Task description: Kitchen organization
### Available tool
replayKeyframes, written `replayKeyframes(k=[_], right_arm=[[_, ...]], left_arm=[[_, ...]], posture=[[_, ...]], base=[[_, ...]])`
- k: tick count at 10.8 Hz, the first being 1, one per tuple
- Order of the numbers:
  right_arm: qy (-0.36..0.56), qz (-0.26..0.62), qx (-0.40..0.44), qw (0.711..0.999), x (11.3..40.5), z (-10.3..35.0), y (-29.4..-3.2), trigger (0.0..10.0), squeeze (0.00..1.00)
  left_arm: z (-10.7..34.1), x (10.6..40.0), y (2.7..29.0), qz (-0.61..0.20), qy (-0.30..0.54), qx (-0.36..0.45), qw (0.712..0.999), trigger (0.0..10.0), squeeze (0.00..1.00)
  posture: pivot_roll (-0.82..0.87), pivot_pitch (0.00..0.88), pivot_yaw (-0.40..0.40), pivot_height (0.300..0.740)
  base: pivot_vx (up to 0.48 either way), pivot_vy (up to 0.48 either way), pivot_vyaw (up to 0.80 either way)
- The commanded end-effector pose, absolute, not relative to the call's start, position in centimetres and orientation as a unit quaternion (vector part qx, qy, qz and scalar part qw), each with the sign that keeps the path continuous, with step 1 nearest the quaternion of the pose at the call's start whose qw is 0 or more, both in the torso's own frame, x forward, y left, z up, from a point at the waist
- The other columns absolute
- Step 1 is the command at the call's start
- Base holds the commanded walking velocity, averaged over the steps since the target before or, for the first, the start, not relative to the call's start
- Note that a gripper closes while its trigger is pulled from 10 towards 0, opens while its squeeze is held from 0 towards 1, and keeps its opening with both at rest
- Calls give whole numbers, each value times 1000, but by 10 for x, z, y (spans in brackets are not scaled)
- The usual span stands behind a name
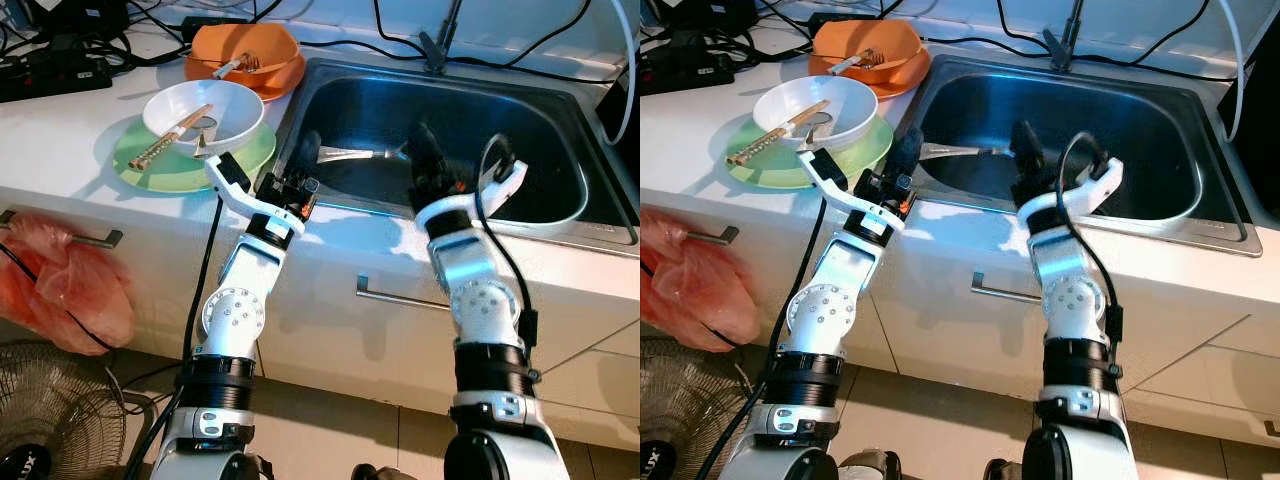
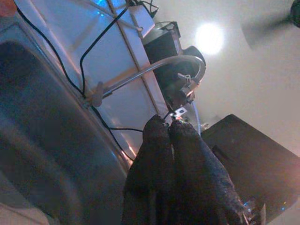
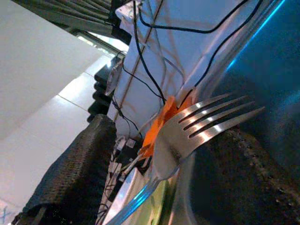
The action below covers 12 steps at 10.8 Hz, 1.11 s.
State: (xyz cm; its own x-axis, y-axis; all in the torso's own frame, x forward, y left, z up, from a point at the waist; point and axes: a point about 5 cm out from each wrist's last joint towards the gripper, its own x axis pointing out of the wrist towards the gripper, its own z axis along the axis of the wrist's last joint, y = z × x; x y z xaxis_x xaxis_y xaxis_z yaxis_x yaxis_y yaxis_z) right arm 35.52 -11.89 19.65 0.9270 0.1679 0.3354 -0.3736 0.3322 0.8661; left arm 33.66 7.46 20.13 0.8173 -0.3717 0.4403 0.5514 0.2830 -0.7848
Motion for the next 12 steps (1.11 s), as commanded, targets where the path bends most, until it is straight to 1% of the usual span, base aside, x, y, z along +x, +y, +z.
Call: replayKeyframes(k=[1, 2, 12], right_arm=[[-110, 184, 568, 795, 358, 211, -109, 3765, 0], [-113, 183, 570, 793, 358, 211, -110, 0, 0], [-120, 177, 591, 778, 361, 213, -113, 0, 0]], left_arm=[[201, 328, 42, -316, -67, -562, 762, 10000, 0], [200, 328, 40, -319, -63, -560, 762, 10000, 0], [200, 327, 39, -325, -58, -552, 766, 10000, 0]], posture=[[188, 91, -42, 740], [186, 92, -42, 740], [189, 94, -40, 740]], base=[[0, 0, 0], [0, 0, 0], [0, 0, 0]])
